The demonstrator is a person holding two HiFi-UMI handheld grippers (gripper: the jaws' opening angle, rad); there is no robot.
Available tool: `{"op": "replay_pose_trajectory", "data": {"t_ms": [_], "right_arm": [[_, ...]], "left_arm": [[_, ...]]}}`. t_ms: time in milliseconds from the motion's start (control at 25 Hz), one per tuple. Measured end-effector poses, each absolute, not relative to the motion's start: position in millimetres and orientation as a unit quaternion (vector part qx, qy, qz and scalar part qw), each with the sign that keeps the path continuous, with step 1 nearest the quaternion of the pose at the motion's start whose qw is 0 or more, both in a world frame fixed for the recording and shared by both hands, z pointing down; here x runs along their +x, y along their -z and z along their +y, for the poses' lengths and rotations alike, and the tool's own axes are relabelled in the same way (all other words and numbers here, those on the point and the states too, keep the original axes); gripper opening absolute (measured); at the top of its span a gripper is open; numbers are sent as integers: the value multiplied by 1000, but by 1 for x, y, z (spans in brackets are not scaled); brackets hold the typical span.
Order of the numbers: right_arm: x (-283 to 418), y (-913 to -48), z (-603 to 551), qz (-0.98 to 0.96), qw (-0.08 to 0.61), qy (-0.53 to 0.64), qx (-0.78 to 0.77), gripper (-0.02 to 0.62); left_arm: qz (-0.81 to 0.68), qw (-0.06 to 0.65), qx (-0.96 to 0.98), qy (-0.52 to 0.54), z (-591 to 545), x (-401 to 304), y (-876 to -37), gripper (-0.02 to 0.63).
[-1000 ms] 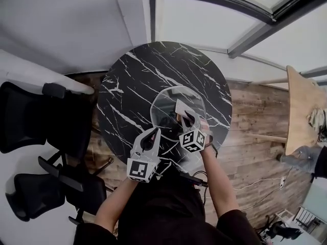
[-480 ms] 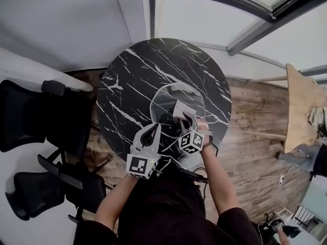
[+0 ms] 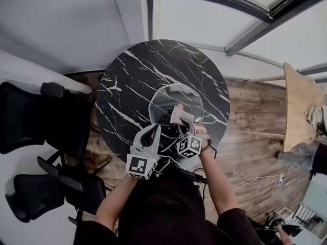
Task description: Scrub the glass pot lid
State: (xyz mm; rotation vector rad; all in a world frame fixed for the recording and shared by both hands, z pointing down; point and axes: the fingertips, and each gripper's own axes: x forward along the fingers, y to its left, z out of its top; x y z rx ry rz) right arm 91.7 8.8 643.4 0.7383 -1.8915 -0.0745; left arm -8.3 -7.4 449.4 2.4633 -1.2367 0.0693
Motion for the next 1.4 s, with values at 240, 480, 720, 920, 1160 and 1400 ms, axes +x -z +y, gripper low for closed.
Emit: {"op": "replay_pose_trajectory", "data": {"t_ms": [240, 480, 720, 920, 1160, 1400], "right_arm": [[89, -645, 18, -791, 537, 27, 292, 69], [86, -646, 25, -793, 539, 17, 285, 68], [83, -645, 36, -800, 530, -8, 282, 69], [78, -634, 52, -814, 509, -73, 272, 67], [73, -628, 80, -822, 492, -132, 256, 66], [73, -556, 51, -842, 344, -220, 352, 67]], "left_arm": [[-438, 194, 877, -26, -6, -9, -451, 2], [-437, 194, 878, -27, -6, -10, -449, 2], [-434, 192, 880, -25, -3, -10, -447, 2], [-434, 193, 880, -27, 0, -13, -447, 2], [-430, 195, 881, -28, 2, -11, -444, 2], [-427, 186, 885, -16, 3, -12, -417, 2]]}}
